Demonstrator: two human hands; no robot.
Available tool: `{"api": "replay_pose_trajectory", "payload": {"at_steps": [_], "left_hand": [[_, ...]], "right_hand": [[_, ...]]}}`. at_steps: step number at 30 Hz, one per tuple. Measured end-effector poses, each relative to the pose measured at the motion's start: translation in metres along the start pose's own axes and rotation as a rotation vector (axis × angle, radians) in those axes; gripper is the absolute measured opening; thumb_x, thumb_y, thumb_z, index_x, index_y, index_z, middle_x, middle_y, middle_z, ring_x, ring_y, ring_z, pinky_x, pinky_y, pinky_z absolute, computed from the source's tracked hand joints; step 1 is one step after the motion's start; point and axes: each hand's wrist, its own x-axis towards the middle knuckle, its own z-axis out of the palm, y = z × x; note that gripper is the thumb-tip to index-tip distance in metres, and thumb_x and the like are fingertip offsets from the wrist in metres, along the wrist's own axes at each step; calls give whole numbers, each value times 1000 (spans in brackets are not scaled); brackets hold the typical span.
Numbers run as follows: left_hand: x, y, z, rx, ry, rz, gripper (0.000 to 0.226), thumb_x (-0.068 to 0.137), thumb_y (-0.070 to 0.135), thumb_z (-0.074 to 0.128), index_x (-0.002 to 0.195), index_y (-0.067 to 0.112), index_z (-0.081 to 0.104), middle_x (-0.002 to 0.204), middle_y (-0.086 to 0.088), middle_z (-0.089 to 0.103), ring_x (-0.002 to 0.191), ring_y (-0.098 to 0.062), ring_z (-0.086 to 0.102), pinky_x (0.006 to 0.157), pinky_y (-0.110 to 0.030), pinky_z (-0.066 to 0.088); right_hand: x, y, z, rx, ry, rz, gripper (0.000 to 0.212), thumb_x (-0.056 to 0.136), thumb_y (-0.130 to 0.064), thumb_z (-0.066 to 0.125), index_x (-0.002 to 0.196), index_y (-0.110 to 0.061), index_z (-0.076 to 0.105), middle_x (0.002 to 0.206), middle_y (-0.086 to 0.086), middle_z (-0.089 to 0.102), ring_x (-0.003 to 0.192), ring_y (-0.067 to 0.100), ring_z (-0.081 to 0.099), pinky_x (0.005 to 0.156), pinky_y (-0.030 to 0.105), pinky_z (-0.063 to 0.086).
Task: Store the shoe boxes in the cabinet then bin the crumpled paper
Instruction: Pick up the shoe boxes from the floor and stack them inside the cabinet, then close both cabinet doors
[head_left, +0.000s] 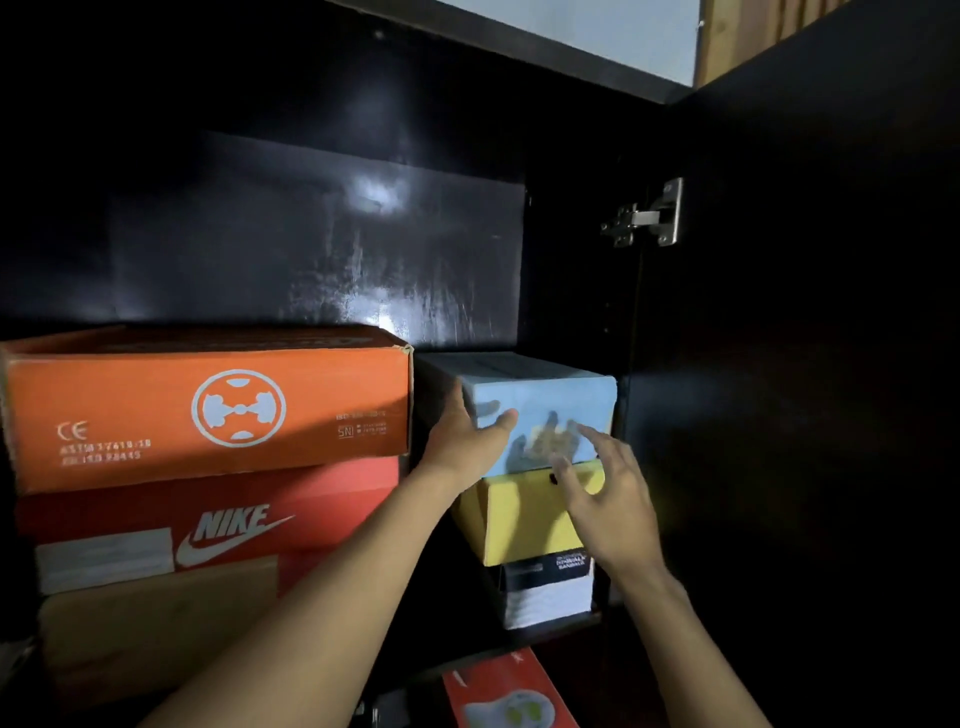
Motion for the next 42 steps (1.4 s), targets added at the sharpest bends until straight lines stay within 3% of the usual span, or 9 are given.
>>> {"api": "replay_pose_trajectory", "payload": {"at_steps": [8, 11, 15, 17, 22, 29, 34, 38, 42], "left_hand": [[-96, 55, 21, -77, -35, 207, 40, 87, 46, 66, 124, 32, 58, 119, 2, 66, 105, -7, 61, 88, -25, 48], [-124, 65, 28, -14, -132, 336, 31, 89, 42, 64, 119, 32, 62, 109, 7, 66, 103, -3, 63, 83, -21, 49], [-147, 78, 37, 38, -217, 403, 39, 90, 44, 62, 127, 33, 58, 116, 9, 64, 108, -2, 61, 77, -9, 40], [-154, 85, 42, 45, -241, 431, 39, 90, 45, 61, 127, 35, 57, 116, 12, 63, 110, -2, 60, 78, -9, 40], [-175, 98, 45, 15, -312, 504, 43, 90, 47, 60, 132, 39, 53, 124, 15, 60, 113, -1, 58, 85, -14, 42], [-193, 100, 17, 22, -295, 598, 56, 92, 47, 59, 143, 44, 38, 141, 15, 49, 124, -3, 53, 103, -29, 44], [-184, 79, -11, 16, -33, 612, 70, 92, 35, 63, 148, 50, 23, 145, 1, 48, 133, -11, 46, 109, -37, 41], [-149, 52, -43, -4, 134, 594, 71, 93, 16, 61, 149, 44, 26, 121, 6, 59, 108, -4, 56, 85, -3, 42], [-114, 31, -68, 7, 121, 558, 72, 96, 16, 55, 147, 54, 20, 96, -6, 60, 68, -19, 48, 67, -33, 49]], "right_hand": [[-70, -49, -117, -128, 249, -228, 21, 92, -27, 67, 113, -27, 66, 108, -16, 61, 101, 7, 62, 86, 35, 52], [-89, -48, -147, -203, 535, -297, 26, 89, -23, 66, 115, -20, 65, 118, -3, 59, 112, 15, 56, 97, 39, 45], [-106, -38, -172, -266, 746, -60, 56, 85, -31, 66, 138, -22, 48, 149, 9, 35, 141, 26, 33, 117, 58, 24], [-112, -32, -183, -236, 705, 75, 68, 87, -32, 66, 147, -24, 36, 155, 7, 28, 146, 25, 26, 121, 56, 16], [-118, -28, -197, 67, 478, 182, 62, 97, -33, 58, 153, -30, 31, 154, -7, 41, 142, 15, 39, 117, 44, 35], [-144, -64, -176, 189, 242, -77, 46, 98, -20, 60, 139, -37, 46, 127, -28, 54, 119, -1, 57, 100, 21, 50], [-139, -88, -102, 180, 1, -321, 50, 98, -17, 60, 146, -23, 49, 142, -12, 55, 132, -1, 48, 109, 33, 45], [-129, -103, -31, 110, 62, -354, 49, 95, -18, 64, 142, -23, 54, 148, -10, 48, 136, -3, 43, 112, 20, 37], [-114, -110, 20, 71, 55, -314, 49, 94, -21, 66, 142, -21, 55, 152, -10, 44, 141, 3, 38, 111, 9, 28]]}}
